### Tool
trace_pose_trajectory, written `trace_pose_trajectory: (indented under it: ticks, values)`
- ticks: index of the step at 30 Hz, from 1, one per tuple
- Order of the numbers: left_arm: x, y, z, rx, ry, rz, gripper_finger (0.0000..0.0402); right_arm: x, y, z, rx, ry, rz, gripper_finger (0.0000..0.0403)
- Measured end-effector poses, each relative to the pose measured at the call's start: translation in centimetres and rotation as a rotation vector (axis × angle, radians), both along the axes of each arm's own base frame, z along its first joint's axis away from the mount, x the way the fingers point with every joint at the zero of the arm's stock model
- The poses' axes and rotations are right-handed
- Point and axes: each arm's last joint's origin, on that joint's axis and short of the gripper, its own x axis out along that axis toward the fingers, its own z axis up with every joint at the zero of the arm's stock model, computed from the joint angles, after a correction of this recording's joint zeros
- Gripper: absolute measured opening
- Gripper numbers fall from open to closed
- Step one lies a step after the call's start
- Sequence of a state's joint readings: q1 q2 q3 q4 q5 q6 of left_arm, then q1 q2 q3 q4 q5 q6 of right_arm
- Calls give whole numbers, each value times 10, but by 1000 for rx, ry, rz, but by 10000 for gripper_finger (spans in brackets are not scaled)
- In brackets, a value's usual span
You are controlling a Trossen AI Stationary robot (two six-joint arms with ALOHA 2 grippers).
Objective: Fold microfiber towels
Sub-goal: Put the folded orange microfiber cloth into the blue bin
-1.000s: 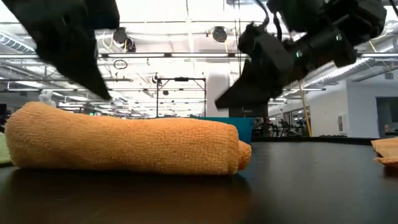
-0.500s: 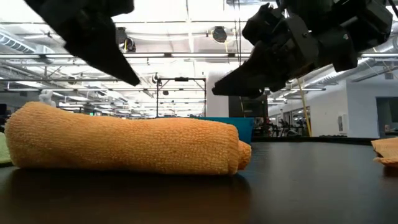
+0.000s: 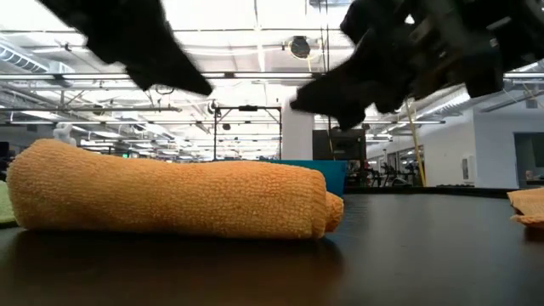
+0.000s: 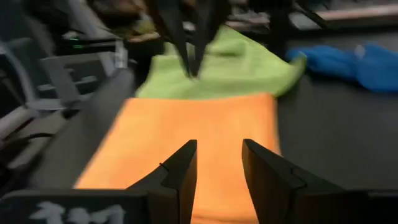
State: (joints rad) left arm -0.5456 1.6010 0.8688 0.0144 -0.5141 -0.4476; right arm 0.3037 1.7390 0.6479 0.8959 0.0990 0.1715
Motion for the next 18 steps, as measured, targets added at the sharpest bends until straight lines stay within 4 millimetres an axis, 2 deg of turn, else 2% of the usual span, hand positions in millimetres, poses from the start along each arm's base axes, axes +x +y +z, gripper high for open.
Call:
trace_pose_trajectory:
  ticks: [5, 10, 14, 18]
  values:
    - [-13, -30, -15, -14, -30, 50, 7, -5, 19, 3, -15, -37, 70, 120]
    - [-31, -60, -40, -31, -39, 94, 11, -13, 38, 3, -33, -45, 136, 120]
    - [-41, -75, -60, -55, -46, 142, 3, -19, 51, 4, -54, -53, 149, 120]
    - [-46, -80, -80, -69, -16, 177, 10, -25, 63, 0, -63, -50, 178, 120]
